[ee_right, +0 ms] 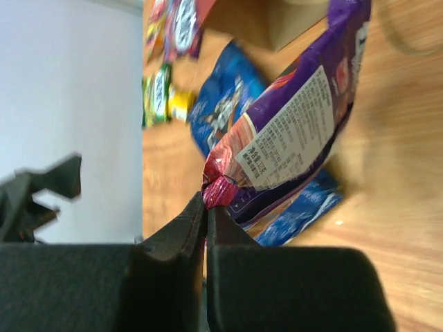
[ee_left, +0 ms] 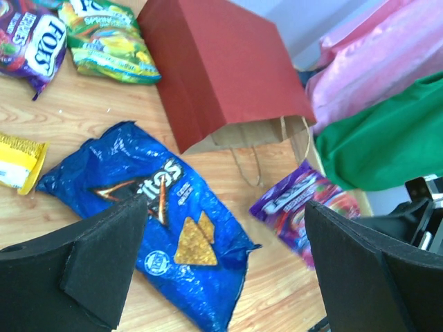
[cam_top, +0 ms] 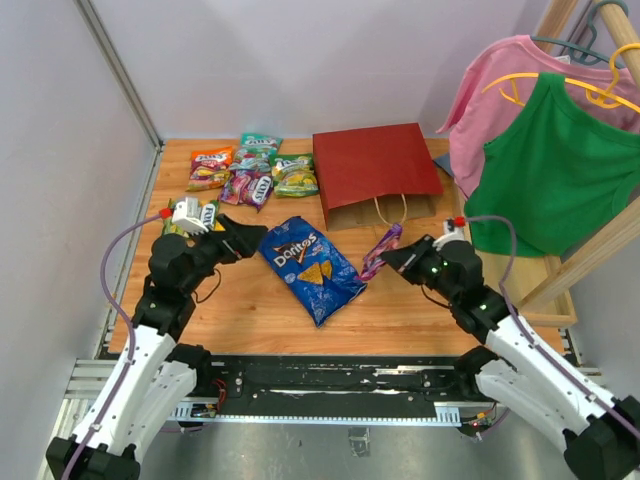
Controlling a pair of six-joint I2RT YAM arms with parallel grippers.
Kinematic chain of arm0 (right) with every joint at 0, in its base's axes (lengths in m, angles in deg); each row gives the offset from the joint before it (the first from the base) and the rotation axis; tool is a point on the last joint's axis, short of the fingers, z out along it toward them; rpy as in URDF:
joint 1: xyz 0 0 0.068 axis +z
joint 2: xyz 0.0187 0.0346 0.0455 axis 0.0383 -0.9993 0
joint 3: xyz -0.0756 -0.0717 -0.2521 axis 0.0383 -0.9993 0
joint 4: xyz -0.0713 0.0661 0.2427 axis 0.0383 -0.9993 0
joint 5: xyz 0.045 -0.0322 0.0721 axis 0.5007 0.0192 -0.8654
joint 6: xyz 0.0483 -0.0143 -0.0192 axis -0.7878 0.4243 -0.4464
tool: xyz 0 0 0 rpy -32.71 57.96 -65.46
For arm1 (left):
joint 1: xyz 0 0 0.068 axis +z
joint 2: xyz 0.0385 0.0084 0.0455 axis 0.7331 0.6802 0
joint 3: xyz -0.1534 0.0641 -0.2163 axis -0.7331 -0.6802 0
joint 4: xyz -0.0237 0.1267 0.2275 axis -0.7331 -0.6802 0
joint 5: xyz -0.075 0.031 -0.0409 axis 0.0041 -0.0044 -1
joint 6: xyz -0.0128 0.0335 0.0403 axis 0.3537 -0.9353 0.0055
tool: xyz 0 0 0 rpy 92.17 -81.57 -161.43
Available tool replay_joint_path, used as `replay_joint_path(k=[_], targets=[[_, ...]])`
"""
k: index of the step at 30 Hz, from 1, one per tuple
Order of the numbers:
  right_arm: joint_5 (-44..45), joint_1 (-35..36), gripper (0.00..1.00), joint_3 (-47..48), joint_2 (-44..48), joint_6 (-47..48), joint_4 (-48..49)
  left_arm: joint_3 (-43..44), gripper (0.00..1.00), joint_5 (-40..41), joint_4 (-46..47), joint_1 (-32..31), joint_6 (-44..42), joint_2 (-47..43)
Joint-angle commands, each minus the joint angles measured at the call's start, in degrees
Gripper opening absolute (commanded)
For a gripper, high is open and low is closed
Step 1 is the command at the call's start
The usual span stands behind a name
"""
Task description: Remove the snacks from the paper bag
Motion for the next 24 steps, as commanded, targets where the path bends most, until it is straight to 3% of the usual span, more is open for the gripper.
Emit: replay_joint_path(k=[1,5,13,19,24], targets=[[3.3,11.3,0.01,9.4,-4.4,10.9,-0.5,6.2,1.0,0.8,-5.5,0.3,4.5,0.5],[1.8,18.7,0.01,16.1,-12.3,16.6,0.2,9.5,1.0,5.6,-11.7,0.4,5.0,0.7],[-11.6,27.2,0.01,26.7,-32.8,21.2,8.8,13.1,1.0,19.3,-21.3,0.6,4.2,-3.2],[-20.3,31.6,0.02,34.0,-51.1,21.3,13.7,12.9,1.0,18.9,-20.9,0.5,3.1,-4.6],[-20.9,31.4,0.02,34.9,-58.1,20.7,14.9,13.1,1.0,19.4,-21.3,0.5,2.3,-4.5]])
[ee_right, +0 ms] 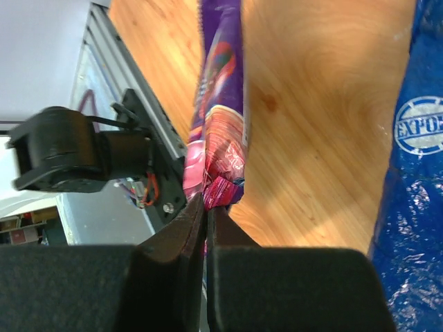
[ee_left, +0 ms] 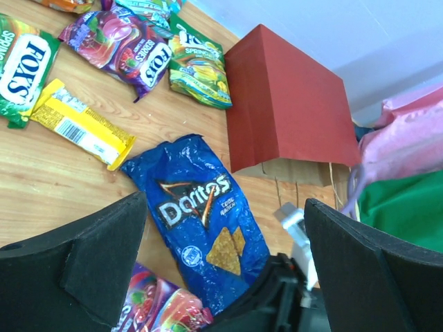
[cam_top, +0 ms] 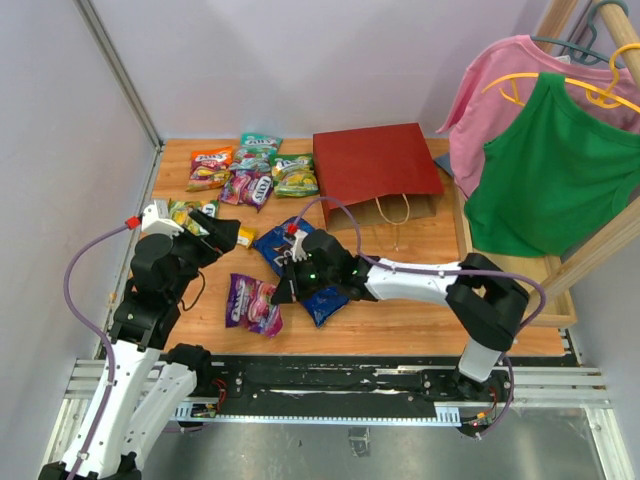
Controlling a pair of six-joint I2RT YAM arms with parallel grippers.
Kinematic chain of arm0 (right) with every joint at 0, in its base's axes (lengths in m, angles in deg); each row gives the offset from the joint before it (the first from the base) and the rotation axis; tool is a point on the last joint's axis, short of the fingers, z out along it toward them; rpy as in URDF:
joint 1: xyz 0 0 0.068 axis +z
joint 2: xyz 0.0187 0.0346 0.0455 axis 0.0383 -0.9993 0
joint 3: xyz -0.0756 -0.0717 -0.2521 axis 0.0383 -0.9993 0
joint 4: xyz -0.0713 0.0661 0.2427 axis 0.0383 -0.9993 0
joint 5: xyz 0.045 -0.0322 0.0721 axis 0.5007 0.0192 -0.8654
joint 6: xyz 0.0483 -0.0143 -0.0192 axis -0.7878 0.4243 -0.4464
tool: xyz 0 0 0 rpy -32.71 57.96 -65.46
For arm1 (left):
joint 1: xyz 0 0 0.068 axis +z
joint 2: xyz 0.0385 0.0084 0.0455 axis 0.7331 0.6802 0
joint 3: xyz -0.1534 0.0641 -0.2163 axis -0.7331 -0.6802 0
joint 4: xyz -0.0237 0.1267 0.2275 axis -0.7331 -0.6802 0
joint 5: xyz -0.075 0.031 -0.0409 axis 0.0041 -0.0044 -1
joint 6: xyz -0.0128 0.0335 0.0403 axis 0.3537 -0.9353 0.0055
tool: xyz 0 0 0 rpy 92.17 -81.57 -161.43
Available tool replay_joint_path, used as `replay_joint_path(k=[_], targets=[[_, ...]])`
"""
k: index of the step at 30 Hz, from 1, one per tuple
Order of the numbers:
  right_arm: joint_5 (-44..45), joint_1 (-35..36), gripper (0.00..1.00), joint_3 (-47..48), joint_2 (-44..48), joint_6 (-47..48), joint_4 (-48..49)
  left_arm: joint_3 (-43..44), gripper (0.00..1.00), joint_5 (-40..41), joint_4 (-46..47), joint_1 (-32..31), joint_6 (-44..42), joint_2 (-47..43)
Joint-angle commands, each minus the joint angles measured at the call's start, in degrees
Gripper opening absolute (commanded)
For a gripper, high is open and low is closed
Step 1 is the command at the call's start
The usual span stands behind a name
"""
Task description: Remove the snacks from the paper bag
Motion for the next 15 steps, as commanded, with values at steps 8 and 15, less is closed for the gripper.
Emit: replay_joint_path(k=[8,15], targets=[[1.0,1.6,0.02,4.2,-8.4,-0.3,4.3,1.0,1.0,1.5,0.2,0.4,-2.2,-0.7],[7.1,2.5,0.01,3.1,-15.1,-9.4,16.8,2.2,1.0,0.4,-0.3,0.4,-3.7,-1.2]])
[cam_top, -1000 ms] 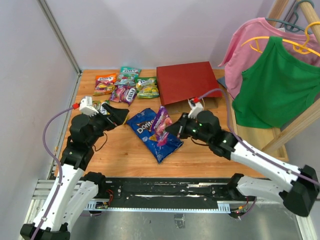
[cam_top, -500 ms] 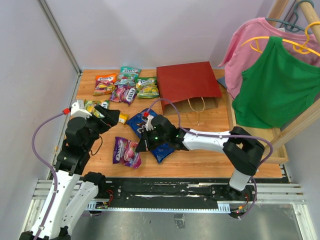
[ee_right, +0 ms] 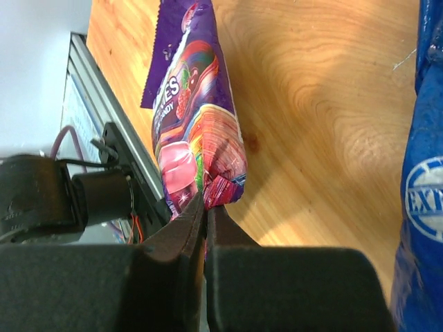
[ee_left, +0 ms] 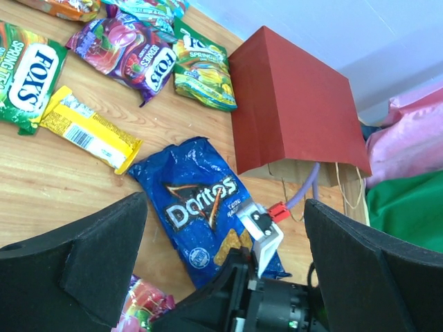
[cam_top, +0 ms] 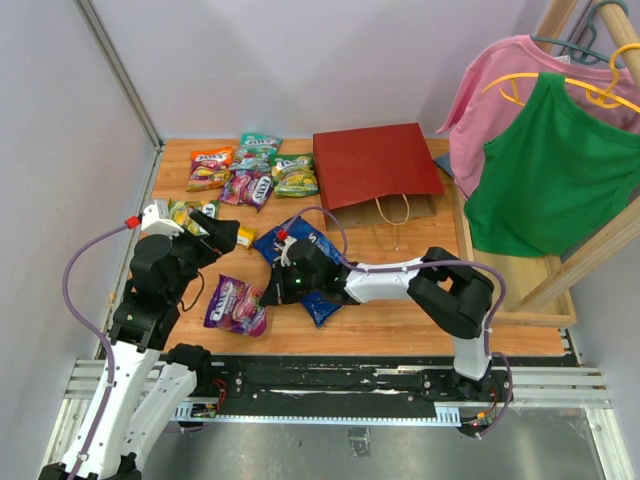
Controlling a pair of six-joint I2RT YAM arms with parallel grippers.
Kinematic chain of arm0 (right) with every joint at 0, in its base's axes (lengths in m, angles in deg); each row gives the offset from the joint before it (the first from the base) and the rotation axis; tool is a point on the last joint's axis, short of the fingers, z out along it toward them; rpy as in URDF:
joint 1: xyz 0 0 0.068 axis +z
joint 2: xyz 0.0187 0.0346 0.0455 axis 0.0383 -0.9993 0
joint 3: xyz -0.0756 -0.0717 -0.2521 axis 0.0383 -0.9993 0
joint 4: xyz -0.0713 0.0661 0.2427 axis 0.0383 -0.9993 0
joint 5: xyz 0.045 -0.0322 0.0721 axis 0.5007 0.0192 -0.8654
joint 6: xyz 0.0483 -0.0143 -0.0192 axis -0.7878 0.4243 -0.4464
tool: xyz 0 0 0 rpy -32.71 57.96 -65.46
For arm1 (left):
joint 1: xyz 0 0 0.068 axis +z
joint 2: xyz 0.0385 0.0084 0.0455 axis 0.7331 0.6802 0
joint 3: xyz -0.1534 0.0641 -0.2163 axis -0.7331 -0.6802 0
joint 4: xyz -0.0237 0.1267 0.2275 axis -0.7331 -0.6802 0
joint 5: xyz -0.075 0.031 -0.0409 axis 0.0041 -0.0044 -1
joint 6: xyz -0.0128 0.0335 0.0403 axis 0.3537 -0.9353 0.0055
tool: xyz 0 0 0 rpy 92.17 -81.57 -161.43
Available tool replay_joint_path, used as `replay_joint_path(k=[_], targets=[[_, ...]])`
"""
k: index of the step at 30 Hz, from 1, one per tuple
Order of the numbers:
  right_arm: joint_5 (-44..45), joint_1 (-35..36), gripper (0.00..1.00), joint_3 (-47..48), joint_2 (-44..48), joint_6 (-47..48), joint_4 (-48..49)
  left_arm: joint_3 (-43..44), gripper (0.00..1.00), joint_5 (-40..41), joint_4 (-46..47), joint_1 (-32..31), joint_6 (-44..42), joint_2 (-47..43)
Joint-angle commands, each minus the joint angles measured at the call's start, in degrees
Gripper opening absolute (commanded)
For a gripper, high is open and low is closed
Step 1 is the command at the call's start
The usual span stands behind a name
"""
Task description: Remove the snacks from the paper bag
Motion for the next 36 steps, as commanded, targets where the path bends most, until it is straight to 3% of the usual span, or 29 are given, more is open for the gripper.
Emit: replay_joint_path(k=[1,17,31,33,34,36], targets=[[4.7,1.1,0.01,0.6,-4.5,-6.4,11.7,2.4,1.0,-0.5,0.0,0.4,-2.1,-1.1],[9.3,1.1,0.01,18.5,-20.0,-9.6,13.3,3.9,1.0,-7.1,0.2,0.4,-4.7,-0.5],[13.9,1.0,0.01,22.9,-22.8,-10.7,12.2,4.8,1.0,-7.5,-1.1,0.5,-5.0,-1.1],[12.9,0.9,0.08,23.0,-21.9,-9.9,11.7,4.9,1.0,-7.3,-1.3,0.4,-5.0,-1.5],[12.0,0.9,0.16,23.2,-21.3,-9.0,11.5,5.0,1.0,-7.4,-1.5,0.5,-5.0,-1.6],[10.6,1.3,0.44,23.7,-19.4,-6.7,9.0,5.5,1.0,-7.7,-1.8,0.5,-5.2,-1.7]])
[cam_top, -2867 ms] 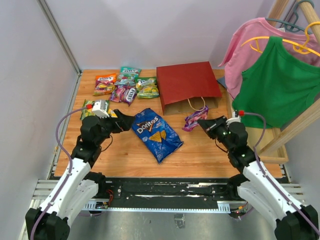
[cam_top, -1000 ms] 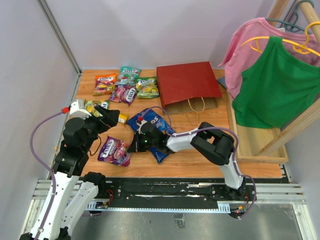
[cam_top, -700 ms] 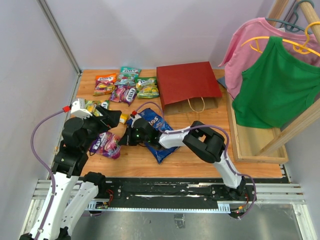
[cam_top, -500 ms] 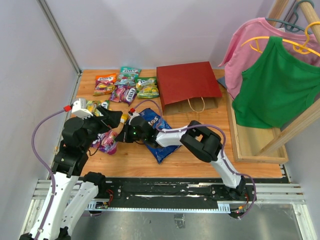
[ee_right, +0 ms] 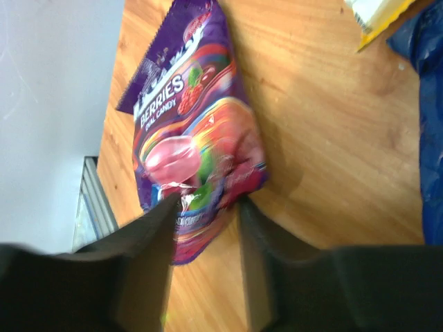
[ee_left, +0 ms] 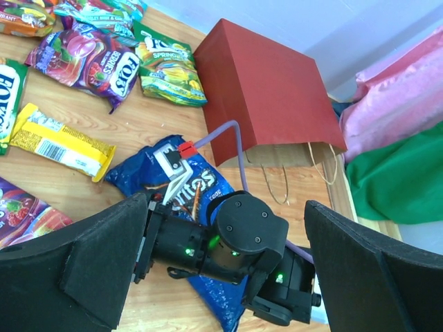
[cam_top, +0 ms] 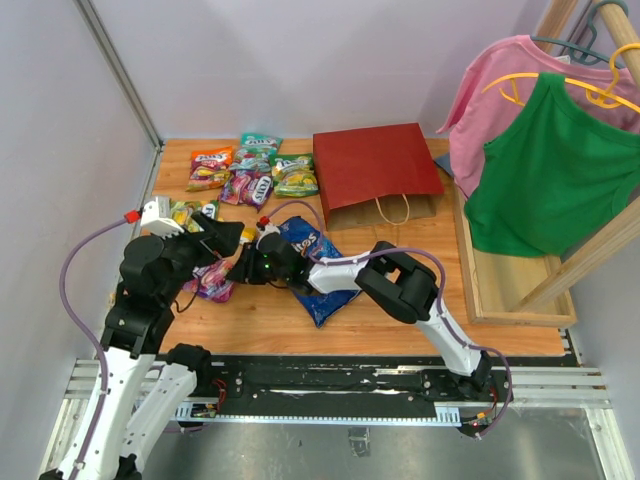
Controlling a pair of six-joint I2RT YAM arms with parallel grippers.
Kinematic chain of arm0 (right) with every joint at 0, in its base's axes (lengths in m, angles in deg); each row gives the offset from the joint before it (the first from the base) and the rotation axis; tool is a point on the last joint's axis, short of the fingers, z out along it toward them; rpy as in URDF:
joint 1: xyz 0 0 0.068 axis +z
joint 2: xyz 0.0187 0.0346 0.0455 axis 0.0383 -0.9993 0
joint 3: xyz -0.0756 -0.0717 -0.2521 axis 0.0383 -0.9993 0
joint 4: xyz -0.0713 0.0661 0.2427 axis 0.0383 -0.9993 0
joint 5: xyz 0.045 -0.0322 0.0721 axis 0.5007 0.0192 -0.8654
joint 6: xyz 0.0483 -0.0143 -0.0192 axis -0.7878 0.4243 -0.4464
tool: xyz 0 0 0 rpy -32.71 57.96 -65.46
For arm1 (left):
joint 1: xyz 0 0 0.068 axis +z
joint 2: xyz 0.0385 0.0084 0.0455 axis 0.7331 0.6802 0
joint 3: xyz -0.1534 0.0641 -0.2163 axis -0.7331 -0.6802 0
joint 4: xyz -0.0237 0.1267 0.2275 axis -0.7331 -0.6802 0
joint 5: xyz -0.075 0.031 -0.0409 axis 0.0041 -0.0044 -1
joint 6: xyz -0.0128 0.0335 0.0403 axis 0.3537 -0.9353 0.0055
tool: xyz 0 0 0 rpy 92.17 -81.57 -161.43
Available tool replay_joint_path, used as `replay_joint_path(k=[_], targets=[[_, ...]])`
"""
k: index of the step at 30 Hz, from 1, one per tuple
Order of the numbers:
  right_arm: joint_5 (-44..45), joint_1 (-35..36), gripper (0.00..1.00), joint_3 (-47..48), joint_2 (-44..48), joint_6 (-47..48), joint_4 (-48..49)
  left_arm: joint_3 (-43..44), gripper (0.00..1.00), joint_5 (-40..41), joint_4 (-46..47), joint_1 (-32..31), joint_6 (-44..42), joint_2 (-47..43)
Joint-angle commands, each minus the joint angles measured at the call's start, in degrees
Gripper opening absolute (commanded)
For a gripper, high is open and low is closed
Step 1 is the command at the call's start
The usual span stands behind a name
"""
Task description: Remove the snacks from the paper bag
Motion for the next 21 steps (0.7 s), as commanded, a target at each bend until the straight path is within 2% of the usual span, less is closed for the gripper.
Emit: replay_joint_path(k=[1,3,5,15,18,21], targets=[[-0.9,1.2,0.59,2.2,5.2,4.7,-4.3,2.6,1.0,-0.7,-0.9,0.4,-1.1,-1.1],[0.8,1.9,0.76,-0.3,8.7,6.4,-6.1,3.0,1.0,0.0,-1.3,0.5,-0.7,-1.6],[2.7,2.7,0.85,-4.9,12.6,7.2,-5.4,3.3,1.0,0.5,-1.6,0.5,-0.6,-2.3],[6.4,5.1,0.87,-30.7,35.8,8.6,-0.8,2.8,1.0,1.7,-1.2,0.5,-1.1,-3.3],[13.6,6.7,0.86,-38.8,45.3,10.6,-4.4,0.7,1.0,-0.2,1.7,0.4,-1.4,-4.3],[22.5,7.1,0.78,-44.9,55.8,13.0,-12.3,-0.7,1.0,-1.9,3.8,0.4,-2.1,-4.6]])
